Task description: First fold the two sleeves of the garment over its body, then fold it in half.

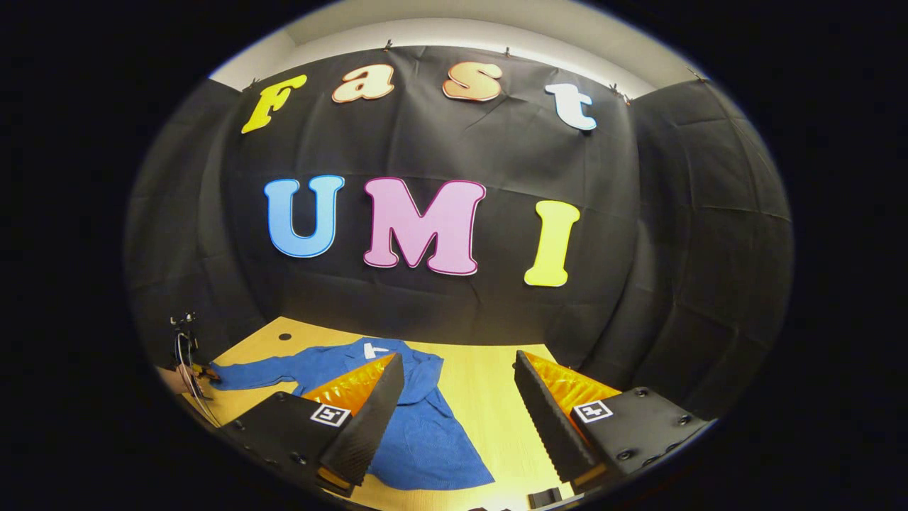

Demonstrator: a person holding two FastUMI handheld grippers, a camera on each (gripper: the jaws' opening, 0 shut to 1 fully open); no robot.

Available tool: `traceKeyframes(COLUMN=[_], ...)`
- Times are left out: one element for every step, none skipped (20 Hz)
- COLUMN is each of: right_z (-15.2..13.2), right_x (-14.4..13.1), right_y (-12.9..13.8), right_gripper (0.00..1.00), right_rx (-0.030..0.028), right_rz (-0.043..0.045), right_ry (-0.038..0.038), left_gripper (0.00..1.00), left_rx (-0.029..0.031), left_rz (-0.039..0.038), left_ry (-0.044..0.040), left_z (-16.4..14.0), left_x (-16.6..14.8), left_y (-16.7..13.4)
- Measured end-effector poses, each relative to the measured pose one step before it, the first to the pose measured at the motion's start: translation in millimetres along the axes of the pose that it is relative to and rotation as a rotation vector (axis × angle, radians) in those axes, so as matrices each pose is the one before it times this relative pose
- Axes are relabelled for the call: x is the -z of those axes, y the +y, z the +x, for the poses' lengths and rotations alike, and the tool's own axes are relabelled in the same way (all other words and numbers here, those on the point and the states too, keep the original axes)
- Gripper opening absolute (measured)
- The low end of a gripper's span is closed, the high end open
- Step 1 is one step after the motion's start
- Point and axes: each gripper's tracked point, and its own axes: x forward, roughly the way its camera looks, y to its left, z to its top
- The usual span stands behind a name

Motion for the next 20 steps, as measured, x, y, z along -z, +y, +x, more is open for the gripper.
traceKeyframes(right_z=[0.27,1.28,0.93,0.62,0.53,0.80,0.69,0.57,1.73,2.32,2.49,3.88,2.02,1.73,2.34,1.59,1.35,0.83,2.22,2.63], right_x=[0.91,-0.03,1.18,1.36,2.20,2.13,2.45,1.74,1.92,2.12,2.07,2.60,2.27,2.49,1.99,3.56,4.36,4.97,4.84,6.18], right_y=[-3.67,-3.27,-3.35,-3.02,-2.98,-2.63,-2.61,-2.18,-1.18,-2.09,-3.83,-5.05,-4.18,-4.58,-5.69,-6.61,-7.23,-7.67,-7.80,-8.27], right_gripper=[0.98,0.98,0.98,0.98,0.98,0.98,0.98,0.98,0.98,0.98,0.98,0.98,0.98,0.98,0.98,0.98,0.98,0.98,0.98,0.98], right_rx=[0.00593,0.00785,0.00510,0.00449,0.00398,0.00353,0.00328,0.00040,-0.00045,-0.00047,0.00648,0.00656,0.00256,0.00263,0.00510,0.00613,0.00724,0.00720,0.00559,0.00669], right_rz=[0.00896,0.00914,0.00845,0.00503,0.00081,-0.00270,-0.00392,-0.00054,0.00381,0.00380,0.00259,0.00683,0.01137,0.00627,0.00033,-0.00322,-0.00366,-0.00129,-0.00167,-0.00556], right_ry=[0.00083,-0.00010,-0.00030,0.00263,0.00285,0.00198,0.00264,0.00306,0.00194,0.00011,0.00366,0.00389,0.00639,0.00255,0.00231,0.00341,0.00635,0.00612,0.00586,0.00943], left_gripper=[0.00,0.00,0.00,0.00,0.00,0.00,0.00,0.00,0.00,0.00,0.00,0.00,0.00,0.00,0.00,0.00,0.00,0.00,0.00,0.00], left_rx=[0.00067,0.00026,0.00618,0.01302,0.01670,0.02803,0.03122,0.03421,0.04249,0.04752,0.04442,0.03844,0.04804,0.05259,0.04705,0.04803,0.05149,0.04634,0.03684,0.03309], left_rz=[-0.01741,-0.00714,0.00131,0.01296,0.02282,0.02660,0.02803,0.02210,0.01238,0.00791,0.01096,0.02004,0.02452,0.02744,0.02641,0.02105,0.01640,0.01333,0.01126,0.01000], left_ry=[0.00212,-0.00438,-0.01896,-0.02667,-0.02290,-0.02531,-0.02813,-0.02634,-0.01951,-0.02240,-0.02018,-0.02317,-0.01769,-0.01313,-0.00473,-0.00042,0.00490,0.00825,0.01100,0.00986], left_z=[-0.93,-5.03,-6.26,-6.84,-8.22,-7.41,-6.47,-6.08,-6.02,-4.99,-5.37,-3.24,0.04,1.32,3.08,8.40,7.58,9.61,12.85,13.67], left_x=[1.25,2.59,-2.51,-5.01,-5.83,-6.04,-5.66,-4.81,-4.72,-4.00,-4.68,-3.14,-3.42,-1.73,-2.77,2.30,1.65,3.98,3.88,6.05], left_y=[-2.50,-3.39,-6.05,-9.34,-12.73,-17.76,-21.03,-22.42,-27.71,-29.08,-29.52,-29.73,-33.93,-39.12,-35.27,-35.25,-34.82,-31.93,-30.35,-27.81])
